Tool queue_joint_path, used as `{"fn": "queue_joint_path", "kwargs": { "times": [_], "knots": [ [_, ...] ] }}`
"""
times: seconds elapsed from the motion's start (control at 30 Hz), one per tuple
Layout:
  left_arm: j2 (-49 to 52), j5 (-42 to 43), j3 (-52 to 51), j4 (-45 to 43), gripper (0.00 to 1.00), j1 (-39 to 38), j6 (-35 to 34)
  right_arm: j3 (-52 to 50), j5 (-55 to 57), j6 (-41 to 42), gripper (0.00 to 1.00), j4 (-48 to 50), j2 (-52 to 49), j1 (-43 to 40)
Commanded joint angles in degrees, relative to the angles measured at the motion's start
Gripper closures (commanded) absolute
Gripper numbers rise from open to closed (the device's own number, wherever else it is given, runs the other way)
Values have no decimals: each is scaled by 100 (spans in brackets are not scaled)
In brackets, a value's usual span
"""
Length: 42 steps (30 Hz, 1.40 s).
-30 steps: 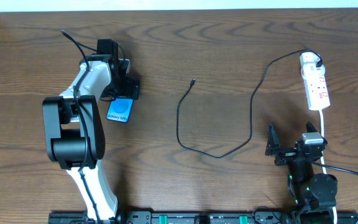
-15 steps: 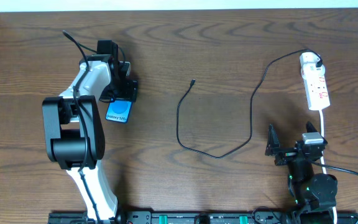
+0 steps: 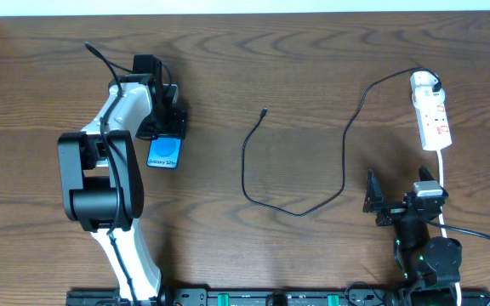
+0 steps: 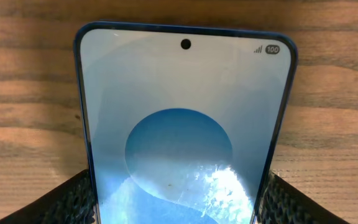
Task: Plug charger to phone and switch on socket
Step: 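Close the left gripper on the phone's bottom edge, then lift the phone with the left gripper and tilt it upright toward center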
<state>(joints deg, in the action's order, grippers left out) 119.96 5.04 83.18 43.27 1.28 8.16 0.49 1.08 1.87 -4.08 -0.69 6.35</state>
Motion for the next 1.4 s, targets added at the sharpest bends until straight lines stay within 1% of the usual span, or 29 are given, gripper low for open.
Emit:
{"fn": "queue_joint_path", "kwargs": {
  "times": [0.0,0.2,0.23,0.3,0.33,0.47,0.57,0.7,0.93,1.0,1.07,1.1,1.23,1.3,1.37],
  "knots": [
    [-76,240,-63,125,31,26,-586,-17,28,-24,1,-13,31,9],
    [-81,243,-258,232,30,24,-1196,-17,28,-24,1,-13,31,9],
    [-79,243,-321,232,23,24,-1193,-17,28,-24,1,-13,31,9],
    [-79,240,-424,232,18,24,-1189,-17,28,-24,1,-13,31,9],
    [-79,240,-444,256,17,24,-1187,-17,28,-26,1,-13,31,9],
    [-79,247,-470,317,16,24,-1071,-17,28,-24,1,-13,31,9],
    [-83,393,-468,420,13,24,-658,-17,28,-24,1,-13,31,9],
    [-105,496,-457,560,12,24,-461,-17,28,-24,1,-13,31,9],
    [-144,503,-452,717,12,24,-470,-17,28,-26,1,-13,31,9],
    [-144,503,-452,732,12,24,-632,-17,28,-24,1,-13,31,9],
    [-142,501,-452,675,12,24,-990,-17,28,-26,1,-15,31,9],
    [-140,496,-459,568,12,24,-1296,-17,28,-26,1,-13,31,9],
    [-133,474,-623,197,12,24,-1954,-17,28,-24,1,-13,31,9],
    [-133,439,-717,92,12,24,-2081,-17,28,-24,1,-13,31,9],
    [-133,210,-815,33,12,11,-2225,-17,28,-26,1,-13,31,9]
  ]
}}
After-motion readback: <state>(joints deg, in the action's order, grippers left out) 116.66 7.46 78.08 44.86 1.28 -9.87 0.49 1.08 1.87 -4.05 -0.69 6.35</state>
